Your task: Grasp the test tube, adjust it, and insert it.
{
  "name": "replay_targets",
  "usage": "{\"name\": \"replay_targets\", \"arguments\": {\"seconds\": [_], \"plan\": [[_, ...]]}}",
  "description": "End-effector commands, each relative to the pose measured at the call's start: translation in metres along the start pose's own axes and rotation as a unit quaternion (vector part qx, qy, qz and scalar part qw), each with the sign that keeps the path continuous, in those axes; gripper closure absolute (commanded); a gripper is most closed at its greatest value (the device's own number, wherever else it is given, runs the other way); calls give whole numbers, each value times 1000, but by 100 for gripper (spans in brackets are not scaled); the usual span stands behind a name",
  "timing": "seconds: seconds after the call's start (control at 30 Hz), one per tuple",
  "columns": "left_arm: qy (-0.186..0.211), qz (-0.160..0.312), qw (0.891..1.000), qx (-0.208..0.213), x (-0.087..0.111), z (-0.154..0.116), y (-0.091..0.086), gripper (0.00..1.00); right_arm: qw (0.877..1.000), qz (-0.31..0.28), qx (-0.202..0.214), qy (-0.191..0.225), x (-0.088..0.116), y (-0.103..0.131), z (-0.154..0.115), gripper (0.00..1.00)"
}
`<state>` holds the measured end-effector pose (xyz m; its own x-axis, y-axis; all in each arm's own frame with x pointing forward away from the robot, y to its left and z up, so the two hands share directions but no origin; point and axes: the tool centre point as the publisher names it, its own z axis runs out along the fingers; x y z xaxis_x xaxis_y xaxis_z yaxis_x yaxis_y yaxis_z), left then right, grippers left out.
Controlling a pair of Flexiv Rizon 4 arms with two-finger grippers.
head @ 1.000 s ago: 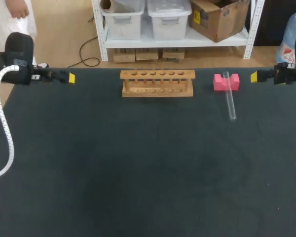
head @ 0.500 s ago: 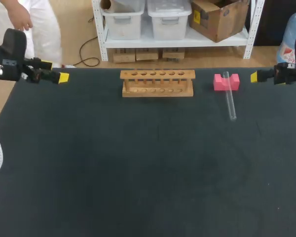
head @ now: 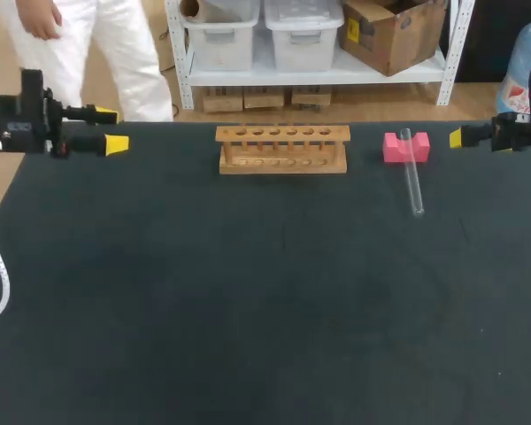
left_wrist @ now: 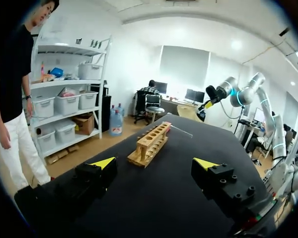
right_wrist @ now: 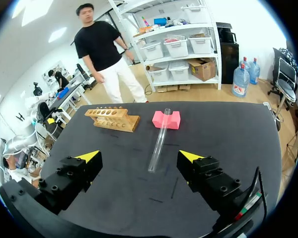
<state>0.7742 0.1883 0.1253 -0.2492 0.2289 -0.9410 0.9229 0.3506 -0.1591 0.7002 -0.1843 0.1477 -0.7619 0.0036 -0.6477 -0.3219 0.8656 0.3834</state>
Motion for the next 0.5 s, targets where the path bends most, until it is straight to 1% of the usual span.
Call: {"name": "replay_targets", "arguments": {"seconds": [0.03, 0.1, 0.5], "plan": [[-28, 9, 999, 45, 5, 13, 7, 0, 1000, 0, 3, 0, 0, 1, -1, 0], [-23, 12, 998, 57, 7, 18, 9, 0, 1000, 0, 3, 0, 0, 1, -1, 0], [-17, 22, 997, 69, 12, 36, 17, 0, 1000, 0, 3, 0, 0, 1, -1, 0]]}}
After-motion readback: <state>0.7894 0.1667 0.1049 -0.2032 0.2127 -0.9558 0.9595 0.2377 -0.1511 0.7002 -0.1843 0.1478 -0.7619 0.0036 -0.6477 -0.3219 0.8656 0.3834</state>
